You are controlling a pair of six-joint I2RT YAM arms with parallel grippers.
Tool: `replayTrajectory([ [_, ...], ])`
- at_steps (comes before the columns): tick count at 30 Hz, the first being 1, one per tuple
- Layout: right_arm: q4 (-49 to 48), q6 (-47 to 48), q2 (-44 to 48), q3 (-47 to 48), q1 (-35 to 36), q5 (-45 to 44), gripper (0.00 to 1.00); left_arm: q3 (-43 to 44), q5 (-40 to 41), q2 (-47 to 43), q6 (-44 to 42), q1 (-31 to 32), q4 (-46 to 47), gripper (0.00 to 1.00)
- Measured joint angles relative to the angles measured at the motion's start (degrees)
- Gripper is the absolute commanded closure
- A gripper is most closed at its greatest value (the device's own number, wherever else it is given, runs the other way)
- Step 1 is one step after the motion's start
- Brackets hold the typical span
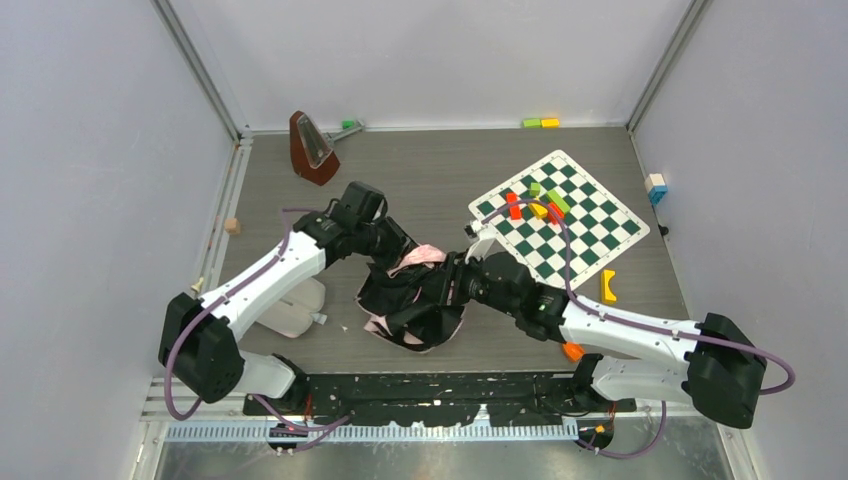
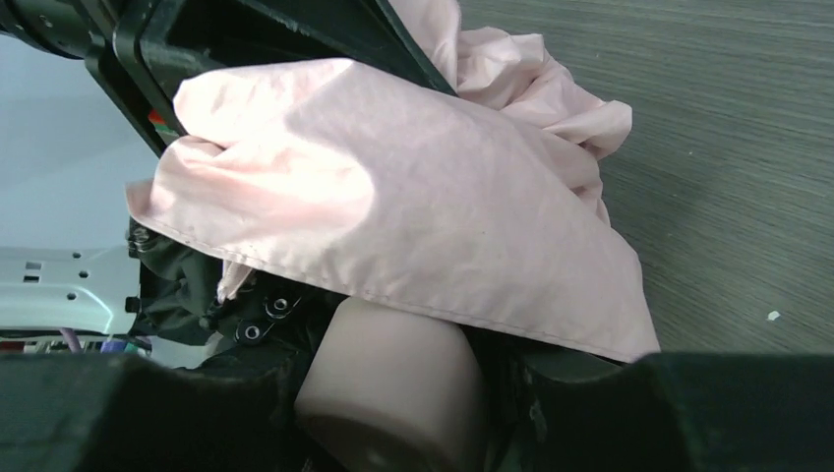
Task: Put away the umbrella
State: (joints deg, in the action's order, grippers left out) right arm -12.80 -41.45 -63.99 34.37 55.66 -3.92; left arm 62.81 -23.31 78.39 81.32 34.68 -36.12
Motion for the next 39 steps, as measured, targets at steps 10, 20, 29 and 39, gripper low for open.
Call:
replayTrajectory([
  [10, 9.5, 3.0, 4.1, 3.3, -2.6, 6.8, 0.03, 1.6, 1.9, 0.0, -6.0, 0.0, -5.7, 1.0],
  [20, 28.3, 16.4, 7.9, 19.3, -4.8, 5.6, 0.05, 3.8, 2.3, 6.9, -13.9, 1.1, -15.2, 1.0],
  [29, 32.1, 18.3, -6.8, 23.6, -2.3, 8.7, 0.05, 3.1, 1.1, 7.6, -13.3, 2.1, -12.3, 1.0],
  [39, 25.7, 16.2, -18.1, 17.9, 3.3, 6.1, 0.05, -1.9, 0.7, 14.7, -13.8, 3.1, -5.6, 1.0],
])
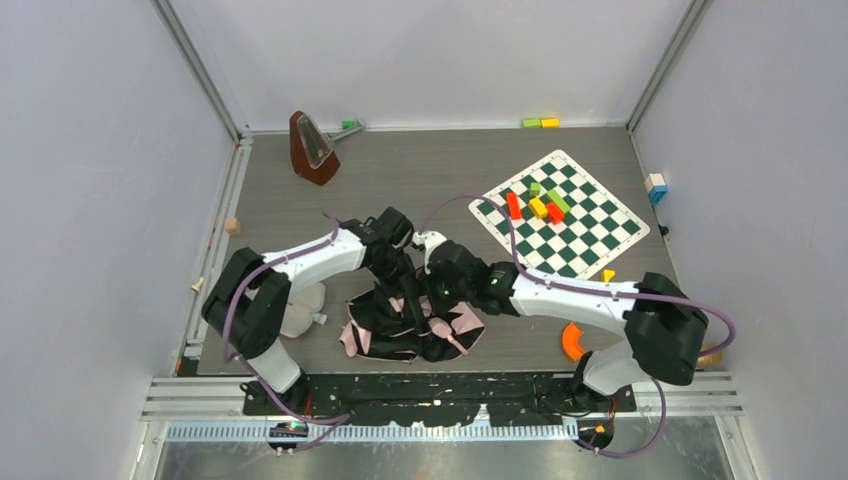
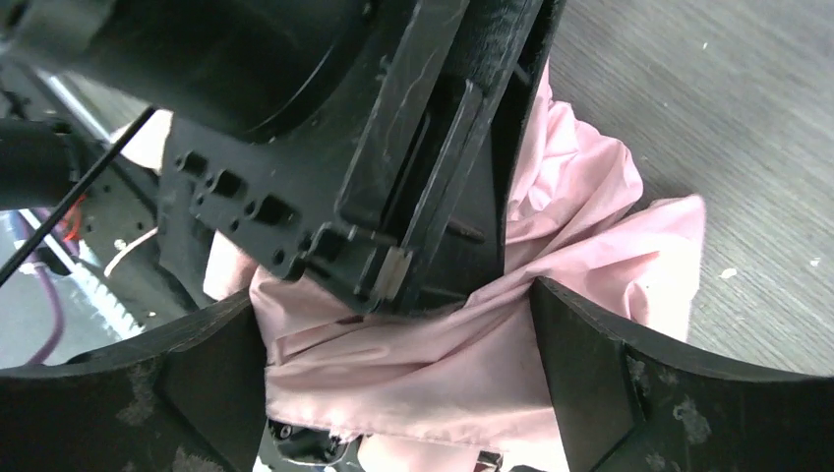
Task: Put away the umbrella
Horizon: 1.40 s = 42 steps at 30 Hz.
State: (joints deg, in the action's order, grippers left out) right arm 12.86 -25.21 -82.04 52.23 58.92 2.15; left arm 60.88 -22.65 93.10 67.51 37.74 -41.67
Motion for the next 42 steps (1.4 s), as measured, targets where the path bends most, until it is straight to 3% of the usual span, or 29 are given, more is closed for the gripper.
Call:
replayTrajectory([
  [8, -6.8, -4.0, -4.2, -5.2, -0.2, -0.3, 0.01, -4.0, -1.9, 4.7, -0.4, 1.0, 9.9, 1.0],
  [13, -9.6, -5.4, -6.7, -5.7, -0.2, -3.1, 0.18, -4.1, -1.6, 5.7, -1.9, 1.2, 12.6, 0.94],
  [24, -12.2, -7.5, -7.6, -7.1, 4.5, -15.1, 0.16, 0.5, 0.0, 8.6, -8.1, 1.2, 7.8, 0.82],
  [27, -12.3, -8.8, -7.6, -7.7, 5.9, -18.4, 0.19, 0.7, 0.0, 8.7, -8.5, 1.2, 7.5, 0.67],
  [30, -13.1, -10.1, -7.5, -8.9, 6.7, -20.1, 0.36, 0.7, -0.1, 8.7, -8.8, 1.1, 7.6, 0.48],
  [34, -13.6, -10.4, -7.0, -12.3, 7.6, -21.2, 0.5, 1.0, -1.5, 8.7, -9.3, -0.7, 7.6, 0.37],
  [38, -15.9, -11.8, -6.9, -13.3, 7.7, -21.0, 0.6, 2.4, -3.2, 8.2, -9.9, -3.0, 6.5, 0.22],
  [40, -16.9, -12.4, -7.6, -12.9, 7.7, -20.8, 0.63, 3.4, -4.0, 8.0, -11.0, -3.9, 5.1, 0.03],
  [42, -17.8, -12.5, -8.6, -11.8, 7.7, -20.6, 0.64, 5.0, -4.4, 7.9, -12.1, -4.6, 3.5, 0.01],
])
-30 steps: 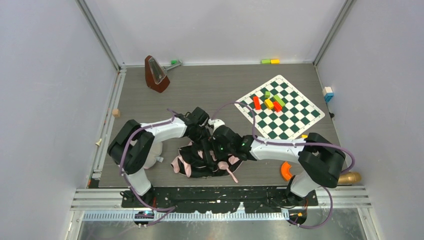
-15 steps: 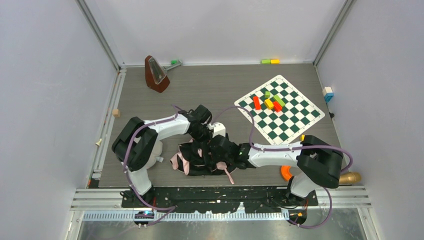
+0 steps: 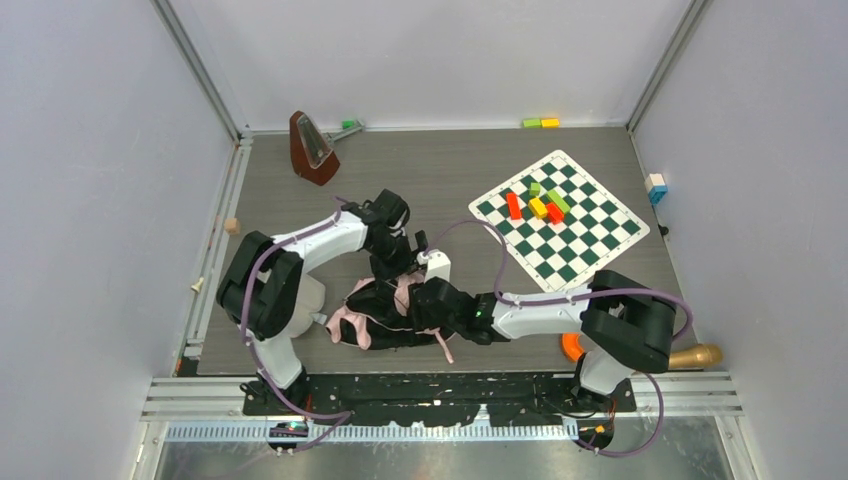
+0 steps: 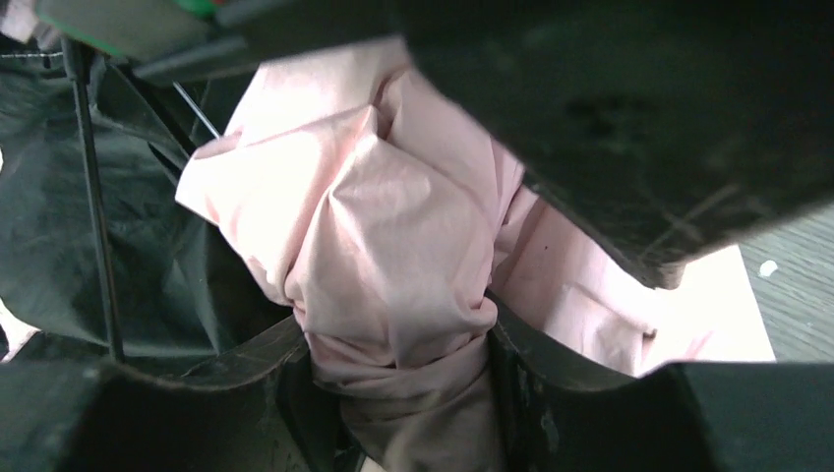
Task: Put away the umbrella
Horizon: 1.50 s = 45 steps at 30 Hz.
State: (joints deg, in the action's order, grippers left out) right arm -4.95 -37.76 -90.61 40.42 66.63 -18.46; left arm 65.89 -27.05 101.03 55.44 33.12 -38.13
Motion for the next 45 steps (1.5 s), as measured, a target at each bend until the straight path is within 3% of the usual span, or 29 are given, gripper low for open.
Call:
replayTrajectory([
  [8, -2.6, 0.5, -2.1, 2.9, -0.3, -0.2, 0.69, 8.3, 4.7, -0.5, -7.8, -2.8, -12.5, 0.01],
  [11, -2.3, 1.1, -2.0, 3.2, -0.6, 0.2, 0.78, 12.8, 6.0, -1.1, -10.7, -4.9, -17.4, 0.01],
  [16, -2.9, 0.2, -4.3, 3.0, -0.3, 3.6, 0.81, 18.8, 2.1, -8.1, -13.8, -8.9, -18.2, 0.01],
  [21, -2.4, 0.3, -4.3, 3.0, -0.5, 4.7, 0.86, 17.8, -0.1, -14.8, -14.1, -11.8, -16.9, 0.04],
  [27, 0.9, 0.9, -3.8, 4.7, -0.5, 5.4, 0.84, 13.6, -0.3, -15.5, -14.5, -12.3, -17.0, 0.02],
  [34, 4.4, 1.8, -3.8, 6.6, -0.5, 6.2, 0.81, 19.1, 7.8, -20.9, -21.2, -14.8, -24.6, 0.01],
  [40, 5.8, 2.4, -3.9, 7.4, -0.5, 6.6, 0.78, 7.2, 12.7, -32.0, -22.8, -14.6, -25.3, 0.01],
  [45, 5.9, 3.2, -3.9, 7.5, -0.5, 7.1, 0.76, -14.0, 13.4, -37.8, -16.2, -10.6, -15.6, 0.01],
])
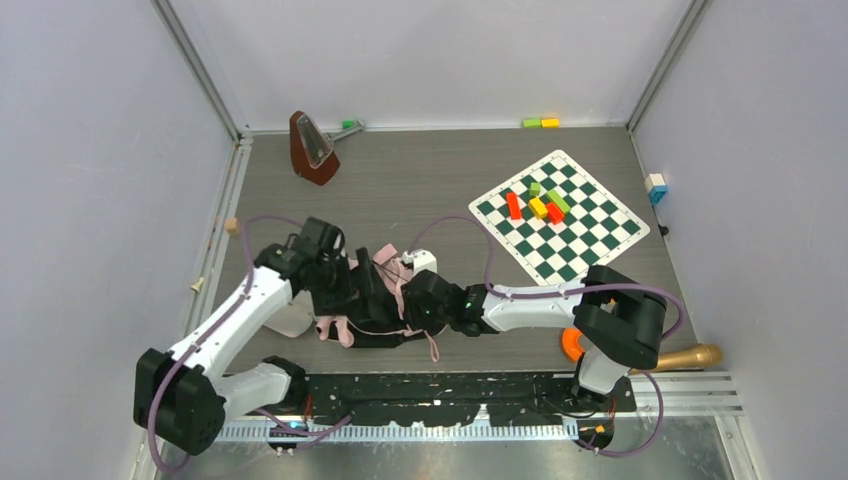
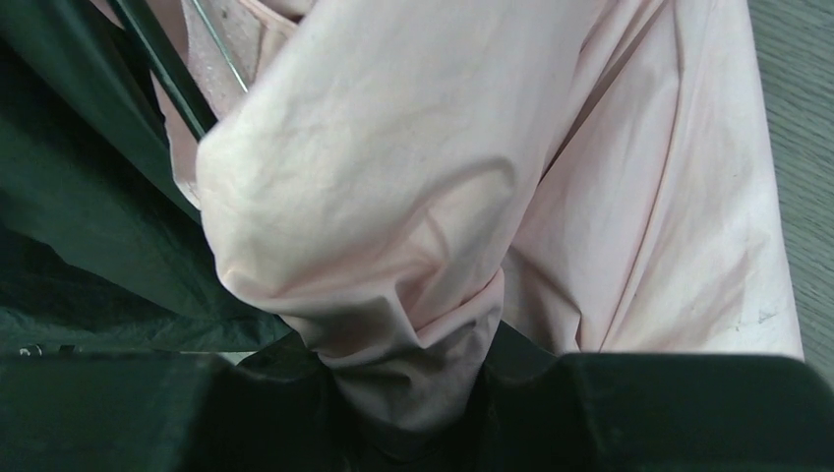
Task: Put away the umbrella
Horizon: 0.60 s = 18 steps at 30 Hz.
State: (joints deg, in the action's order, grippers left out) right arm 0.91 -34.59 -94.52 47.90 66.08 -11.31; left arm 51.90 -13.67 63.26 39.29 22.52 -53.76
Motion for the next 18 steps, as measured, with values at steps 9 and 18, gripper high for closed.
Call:
replayTrajectory([
  [9, -0.7, 0.4, 0.4, -0.4, -0.5, 1.4, 0.65, -19.0, -9.6, 12.2, 20.5, 2.9, 29.9, 0.04],
  [18, 1.8, 0.5, 5.1, -3.9, -1.5, 3.1, 0.17, -19.0, -19.0, 20.1, 25.4, 3.5, 41.8, 0.25],
])
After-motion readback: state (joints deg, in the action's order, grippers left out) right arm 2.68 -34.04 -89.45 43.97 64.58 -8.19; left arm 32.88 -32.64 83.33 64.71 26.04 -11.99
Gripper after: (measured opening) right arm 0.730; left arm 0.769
